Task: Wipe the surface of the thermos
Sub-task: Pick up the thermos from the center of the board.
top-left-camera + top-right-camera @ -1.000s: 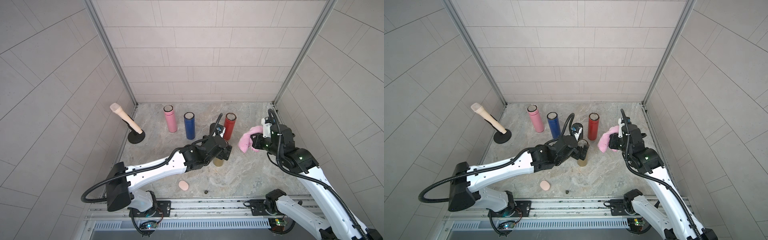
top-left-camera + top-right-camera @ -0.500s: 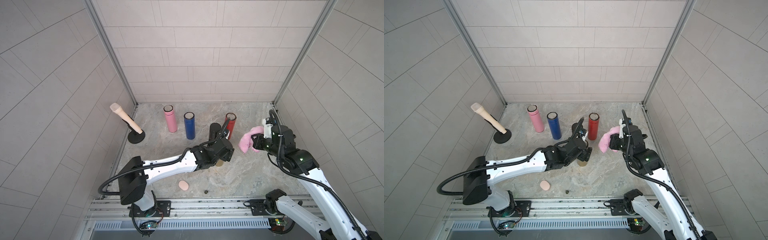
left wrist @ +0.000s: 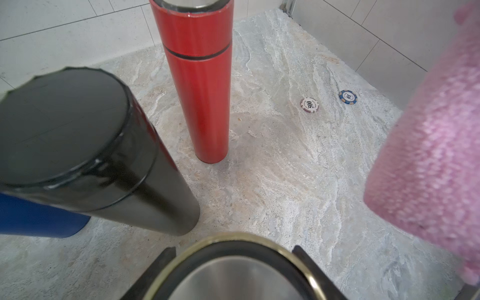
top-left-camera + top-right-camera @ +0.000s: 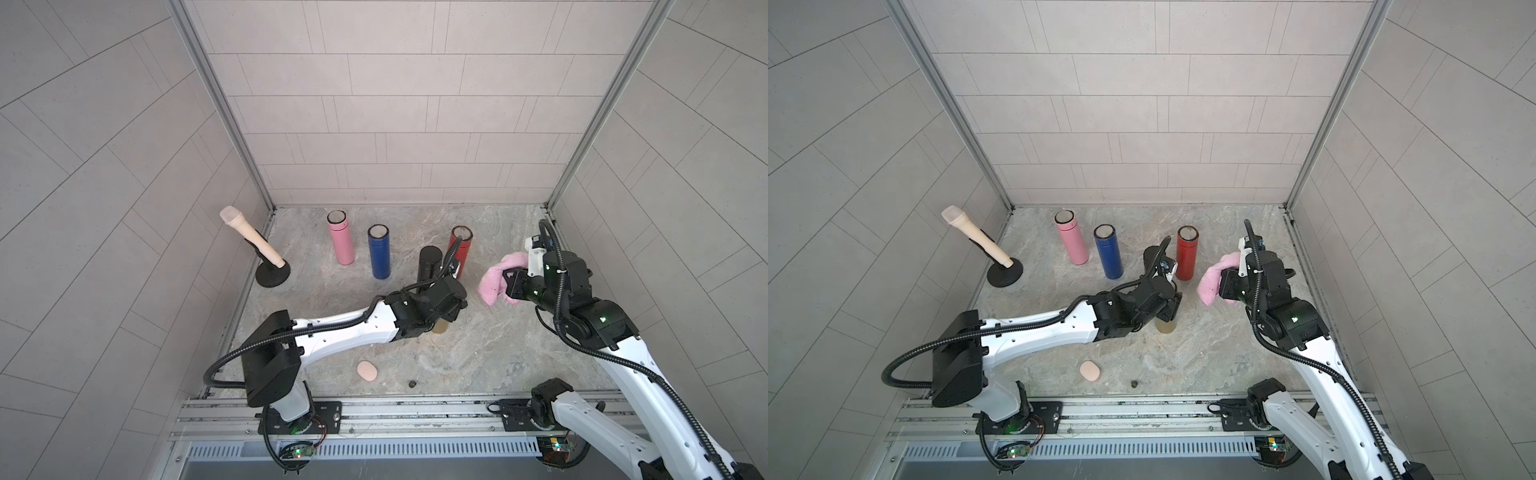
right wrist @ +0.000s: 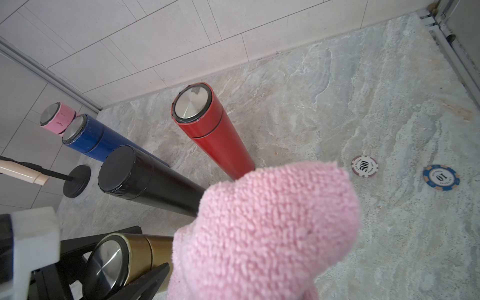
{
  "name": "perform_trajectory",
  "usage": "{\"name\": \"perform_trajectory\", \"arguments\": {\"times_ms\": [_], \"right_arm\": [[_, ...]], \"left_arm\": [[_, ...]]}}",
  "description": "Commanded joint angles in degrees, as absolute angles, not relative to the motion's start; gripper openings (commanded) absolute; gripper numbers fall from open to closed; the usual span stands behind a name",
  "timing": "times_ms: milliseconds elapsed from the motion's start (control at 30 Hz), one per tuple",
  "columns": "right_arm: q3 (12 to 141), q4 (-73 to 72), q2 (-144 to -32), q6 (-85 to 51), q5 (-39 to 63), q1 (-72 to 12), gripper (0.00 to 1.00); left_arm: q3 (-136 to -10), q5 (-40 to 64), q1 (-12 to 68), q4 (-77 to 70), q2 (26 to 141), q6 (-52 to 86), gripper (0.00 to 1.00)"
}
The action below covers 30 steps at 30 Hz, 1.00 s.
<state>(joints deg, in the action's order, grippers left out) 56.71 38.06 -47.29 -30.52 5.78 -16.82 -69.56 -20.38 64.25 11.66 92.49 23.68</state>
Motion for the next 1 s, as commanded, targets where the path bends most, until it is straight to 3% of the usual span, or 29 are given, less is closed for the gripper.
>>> {"name": "perform_trajectory", "arguments": {"times_ms": [0,133,500,633,833,967], "right_arm": [[55.45,36.65,-46.88,-31.44,6.47,-16.61,0.0],[53.87,35.99,-46.76,-32.79,9.05,-16.61,0.0],[41.69,23.59,-46.4,-37.68,27.68,-19.41,0.0],[40.05,21.37,-47.78,-36.95,26.02,-27.32,0.0],[39.47,10.13,-49.29,-39.63,13.79,-43.45,0.0],[39.2,5.22,-52.0,-41.85,10.46,-46.29,0.0]], "left_arm": [[-68.43,-18.75,63.82,10.09,92.86,24.79,0.51],[-69.0,-18.41,63.51,12.04,92.04,24.87,0.0],[-58.66,-12.95,62.78,13.48,75.49,27.74,0.0],[-52.13,-14.48,61.89,9.0,71.26,30.63,0.0],[-48.64,-18.84,61.74,3.13,69.61,37.02,0.0],[-48.4,-22.4,61.72,2.13,68.7,39.53,0.0]]}}
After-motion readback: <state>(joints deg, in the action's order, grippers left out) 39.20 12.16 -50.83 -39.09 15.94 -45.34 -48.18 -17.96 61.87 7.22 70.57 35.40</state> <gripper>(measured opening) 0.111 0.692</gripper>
